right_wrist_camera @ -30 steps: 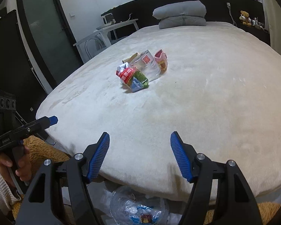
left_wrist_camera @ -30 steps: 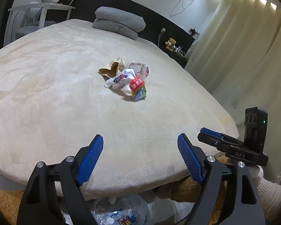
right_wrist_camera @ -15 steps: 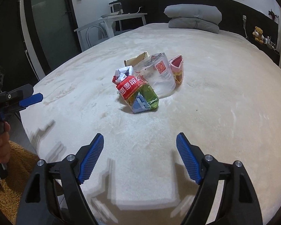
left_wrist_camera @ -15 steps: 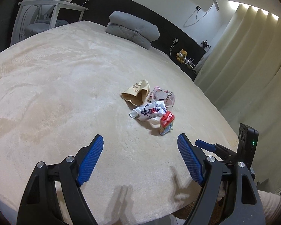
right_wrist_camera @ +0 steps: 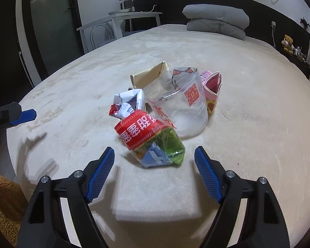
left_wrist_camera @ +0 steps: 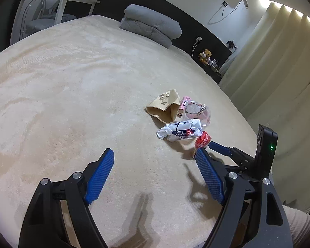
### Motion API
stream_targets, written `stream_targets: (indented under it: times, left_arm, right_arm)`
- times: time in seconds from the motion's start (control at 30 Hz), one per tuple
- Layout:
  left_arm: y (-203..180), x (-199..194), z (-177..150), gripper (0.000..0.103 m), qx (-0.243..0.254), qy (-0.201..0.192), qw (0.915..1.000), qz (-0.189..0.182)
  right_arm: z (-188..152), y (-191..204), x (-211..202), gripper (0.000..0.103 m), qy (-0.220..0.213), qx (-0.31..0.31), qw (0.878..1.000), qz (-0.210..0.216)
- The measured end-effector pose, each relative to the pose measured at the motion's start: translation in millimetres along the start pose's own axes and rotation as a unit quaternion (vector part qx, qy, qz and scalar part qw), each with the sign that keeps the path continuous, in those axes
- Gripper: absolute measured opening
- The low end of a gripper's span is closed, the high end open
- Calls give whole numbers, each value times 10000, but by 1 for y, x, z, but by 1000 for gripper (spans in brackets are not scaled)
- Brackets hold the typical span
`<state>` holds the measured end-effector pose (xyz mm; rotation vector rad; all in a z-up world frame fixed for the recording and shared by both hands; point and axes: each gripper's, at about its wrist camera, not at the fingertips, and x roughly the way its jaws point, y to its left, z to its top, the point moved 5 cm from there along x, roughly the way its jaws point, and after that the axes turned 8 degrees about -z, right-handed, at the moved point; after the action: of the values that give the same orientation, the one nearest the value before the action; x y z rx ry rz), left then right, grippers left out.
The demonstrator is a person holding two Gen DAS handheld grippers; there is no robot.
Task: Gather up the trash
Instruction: 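Grasp the red-labeled bottle with the right tool while the left tool grasps the white crumpled wrapper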
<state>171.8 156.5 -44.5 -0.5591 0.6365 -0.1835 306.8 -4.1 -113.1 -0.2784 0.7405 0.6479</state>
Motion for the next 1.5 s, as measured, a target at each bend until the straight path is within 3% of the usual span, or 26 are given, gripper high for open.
stream_targets:
  times: [0.17,0.23,0.6,0.9,1.0,1.07,1.2,1.5]
  left_arm:
    - [2,6,3,80,-19,51,10000,0]
    - [1,10,2,80,-12,106,9999,-19]
    - [-4,33,8,92,82,231,9997,76]
    - [-20,70,14,92,670,456,9960,375]
    - [-33,85,13,92,1234,470,9893,622]
    - [-40,101,9,92,1740,571,9778,1019]
    - [-56,127,-2,92,2268,818,9644,1088]
    - [-67,164,-1,91,2404,896,9579,1292]
  right_arm:
    - [6,0,6,77,14,-12,10000,81]
    - [6,1,6,64,34,-63,10000,49]
    - [0,-8,-16,62,-23,5,9998,190]
    - [-10,-45,-48,62,-131,444,9986,243]
    - [-13,-52,-57,62,-173,504,9982,264]
    - [-15,-58,-62,62,-197,559,9979,265]
    - [-18,-73,-65,62,-176,753,9966,273]
    - [-18,-82,-74,62,-214,803,9955,463]
